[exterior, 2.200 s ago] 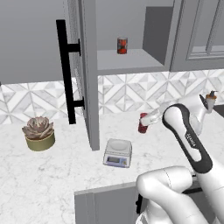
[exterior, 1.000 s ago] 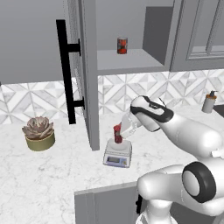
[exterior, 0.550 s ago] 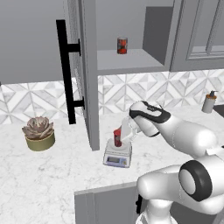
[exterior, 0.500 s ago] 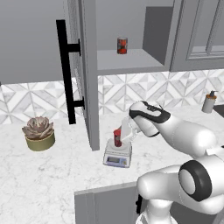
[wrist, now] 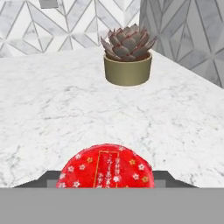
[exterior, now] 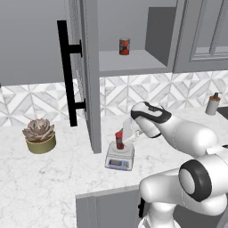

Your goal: Pick the yogurt and place it on the digital scale for weighing, and close the cabinet.

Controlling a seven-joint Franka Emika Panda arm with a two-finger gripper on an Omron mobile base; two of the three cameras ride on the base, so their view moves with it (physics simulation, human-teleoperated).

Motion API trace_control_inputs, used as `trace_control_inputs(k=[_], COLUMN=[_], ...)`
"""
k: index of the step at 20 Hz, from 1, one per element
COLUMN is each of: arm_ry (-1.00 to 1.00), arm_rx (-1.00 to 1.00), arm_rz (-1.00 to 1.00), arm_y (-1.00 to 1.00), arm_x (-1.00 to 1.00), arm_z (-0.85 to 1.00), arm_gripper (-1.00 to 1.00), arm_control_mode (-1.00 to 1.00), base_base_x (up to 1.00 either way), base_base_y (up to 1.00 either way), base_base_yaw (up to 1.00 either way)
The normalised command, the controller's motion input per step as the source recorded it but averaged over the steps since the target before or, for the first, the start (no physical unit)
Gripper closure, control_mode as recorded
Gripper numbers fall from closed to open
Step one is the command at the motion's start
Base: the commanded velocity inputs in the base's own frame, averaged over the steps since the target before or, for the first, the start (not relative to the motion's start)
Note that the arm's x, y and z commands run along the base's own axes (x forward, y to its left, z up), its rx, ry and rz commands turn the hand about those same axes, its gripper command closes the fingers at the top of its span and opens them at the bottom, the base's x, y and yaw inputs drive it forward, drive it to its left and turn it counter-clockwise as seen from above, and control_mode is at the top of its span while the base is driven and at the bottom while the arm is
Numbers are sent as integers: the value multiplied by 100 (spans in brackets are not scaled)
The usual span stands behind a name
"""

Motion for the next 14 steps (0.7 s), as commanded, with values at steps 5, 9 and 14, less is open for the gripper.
trace_control_inputs(k=[5, 9, 14], arm_ry=[0, 0, -6], arm_rx=[0, 0, 0], arm_rz=[2, 0, 0], arm_y=[0, -4, -8], arm_x=[-9, -1, -7], arm_z=[-9, 0, 0], arm_gripper=[-100, -100, -100], arm_control_mode=[-100, -100, -100], base_base_x=[0, 0, 0], base_base_y=[0, 0, 0], base_base_yaw=[0, 0, 0])
